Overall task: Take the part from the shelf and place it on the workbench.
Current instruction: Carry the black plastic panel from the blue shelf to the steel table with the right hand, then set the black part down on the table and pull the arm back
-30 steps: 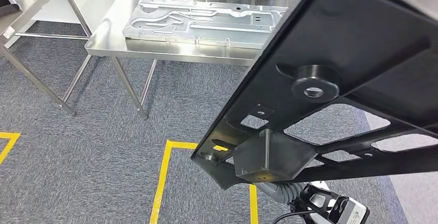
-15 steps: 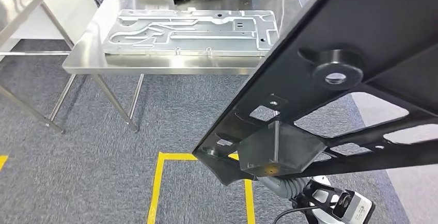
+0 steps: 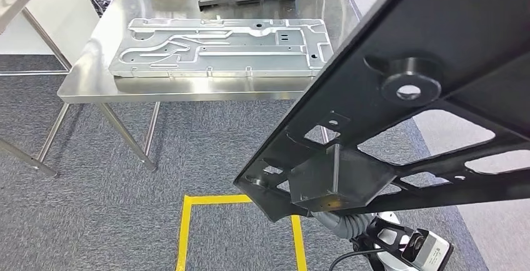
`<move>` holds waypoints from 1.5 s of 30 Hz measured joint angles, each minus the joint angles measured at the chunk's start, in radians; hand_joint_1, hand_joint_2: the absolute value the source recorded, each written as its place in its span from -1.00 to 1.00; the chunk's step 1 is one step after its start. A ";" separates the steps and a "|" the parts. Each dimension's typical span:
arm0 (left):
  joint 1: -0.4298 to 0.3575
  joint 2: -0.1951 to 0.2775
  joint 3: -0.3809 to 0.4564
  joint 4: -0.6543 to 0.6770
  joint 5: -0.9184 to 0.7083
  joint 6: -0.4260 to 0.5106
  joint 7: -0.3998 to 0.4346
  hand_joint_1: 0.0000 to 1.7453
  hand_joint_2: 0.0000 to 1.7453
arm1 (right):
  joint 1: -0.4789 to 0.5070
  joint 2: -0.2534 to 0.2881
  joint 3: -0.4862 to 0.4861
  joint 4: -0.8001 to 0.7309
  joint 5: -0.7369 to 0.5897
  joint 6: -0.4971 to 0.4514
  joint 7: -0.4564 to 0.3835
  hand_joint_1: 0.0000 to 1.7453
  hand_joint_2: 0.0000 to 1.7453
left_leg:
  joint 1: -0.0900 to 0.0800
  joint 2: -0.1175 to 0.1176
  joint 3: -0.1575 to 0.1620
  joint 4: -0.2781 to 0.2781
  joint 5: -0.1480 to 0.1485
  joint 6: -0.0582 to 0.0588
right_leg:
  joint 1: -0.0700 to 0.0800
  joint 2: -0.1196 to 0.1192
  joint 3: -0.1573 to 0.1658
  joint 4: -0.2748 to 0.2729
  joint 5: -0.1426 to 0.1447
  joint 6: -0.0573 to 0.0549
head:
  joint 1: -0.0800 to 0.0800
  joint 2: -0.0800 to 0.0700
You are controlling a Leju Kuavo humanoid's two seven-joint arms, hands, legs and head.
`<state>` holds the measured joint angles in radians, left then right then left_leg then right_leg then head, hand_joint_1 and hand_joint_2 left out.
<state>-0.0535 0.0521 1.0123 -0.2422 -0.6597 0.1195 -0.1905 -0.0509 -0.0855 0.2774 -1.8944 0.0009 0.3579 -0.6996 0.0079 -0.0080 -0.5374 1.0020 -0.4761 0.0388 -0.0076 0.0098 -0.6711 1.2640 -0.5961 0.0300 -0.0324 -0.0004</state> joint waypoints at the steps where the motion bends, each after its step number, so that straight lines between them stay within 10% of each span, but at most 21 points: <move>1: 0.001 0.000 0.003 0.000 -0.001 0.000 -0.001 -1.00 1.00 | 0.000 0.000 -0.001 0.000 0.001 0.000 0.000 0.94 1.00 | 0.000 0.001 0.006 0.000 -0.006 -0.001 | 0.000 -0.001 -0.024 0.017 0.005 0.001 | 0.000 0.000; 5: 0.001 -0.002 0.010 0.000 -0.003 0.001 -0.001 -1.00 1.00 | -0.002 0.001 -0.002 0.001 0.003 0.000 -0.001 0.94 1.00 | 0.000 0.002 0.045 -0.001 -0.037 -0.011 | 0.005 -0.010 0.031 -0.187 0.146 -0.013 | 0.000 0.000; 10: -0.002 -0.005 0.012 0.000 -0.003 0.002 0.000 -1.00 1.00 | -0.013 0.007 -0.002 0.002 0.003 0.005 -0.001 0.94 1.00 | -0.003 0.007 0.072 0.014 -0.054 -0.041 | 0.008 -0.010 0.071 -0.254 0.155 -0.046 | 0.000 0.000; 16: -0.003 -0.007 0.022 0.000 -0.001 0.003 0.000 -1.00 1.00 | -0.031 0.018 -0.002 0.003 0.003 0.011 -0.002 0.94 1.00 | 0.004 0.007 -0.113 0.291 -0.153 -0.060 | 0.004 -0.004 0.122 -0.260 0.119 -0.061 | 0.000 0.000; 21: 0.003 -0.007 0.035 0.000 0.000 0.003 0.000 -1.00 1.00 | -0.034 0.024 -0.002 0.004 0.003 0.012 -0.002 0.94 1.00 | 0.000 0.007 -0.093 0.065 0.025 -0.044 | 0.006 0.000 0.182 -0.259 0.069 -0.046 | 0.000 0.000; 23: 0.005 -0.008 0.036 0.000 0.001 0.004 0.000 -1.00 1.00 | -0.036 0.027 -0.002 0.005 0.004 0.012 -0.002 0.94 1.00 | -0.005 0.007 -0.085 0.035 0.044 -0.033 | 0.008 0.002 0.191 -0.257 0.059 -0.033 | 0.000 0.000; 27: 0.002 -0.009 0.037 0.000 0.002 0.006 -0.001 -1.00 1.00 | -0.039 0.032 -0.001 0.005 0.004 0.012 -0.002 0.94 1.00 | 0.000 0.004 -0.047 0.017 0.037 -0.009 | 0.005 0.000 0.164 -0.177 0.051 -0.013 | 0.000 0.000; 32: 0.003 -0.010 0.042 0.000 0.002 0.006 -0.001 -1.00 1.00 | -0.036 0.035 -0.001 0.011 0.010 0.012 -0.002 0.94 1.00 | 0.000 0.003 -0.002 0.011 -0.002 -0.002 | 0.001 -0.004 -0.020 0.025 -0.032 -0.001 | 0.000 0.000; 37: 0.002 -0.013 0.048 0.000 0.002 0.007 -0.001 -1.00 1.00 | -0.034 0.036 -0.001 0.014 0.012 0.014 -0.002 0.94 1.00 | -0.004 0.000 0.061 0.008 -0.056 -0.019 | 0.011 -0.006 0.020 -0.213 0.165 -0.027 | 0.001 0.000; 41: 0.000 -0.015 0.057 -0.001 0.001 0.008 -0.002 -1.00 1.00 | -0.035 0.041 -0.001 0.014 0.013 0.012 -0.002 0.94 1.00 | -0.005 0.001 0.080 0.036 -0.065 -0.042 | 0.008 -0.002 0.055 -0.241 0.164 -0.050 | 0.000 0.000; 45: -0.003 -0.014 0.060 -0.001 0.000 0.008 -0.004 -1.00 1.00 | -0.040 0.046 -0.001 0.013 0.012 0.010 -0.002 0.94 1.00 | -0.001 0.002 -0.051 0.238 -0.128 -0.057 | 0.005 -0.001 0.095 -0.248 0.136 -0.065 | 0.000 0.000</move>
<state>-0.0564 0.0377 1.0719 -0.2429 -0.6600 0.1273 -0.1946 -0.0911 -0.0390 0.2766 -1.8813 0.0128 0.3680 -0.7018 0.0066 -0.0060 -0.5880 1.2399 -0.6038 -0.0180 -0.0028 0.0086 -0.5764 1.0159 -0.4597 -0.0349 -0.0321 -0.0004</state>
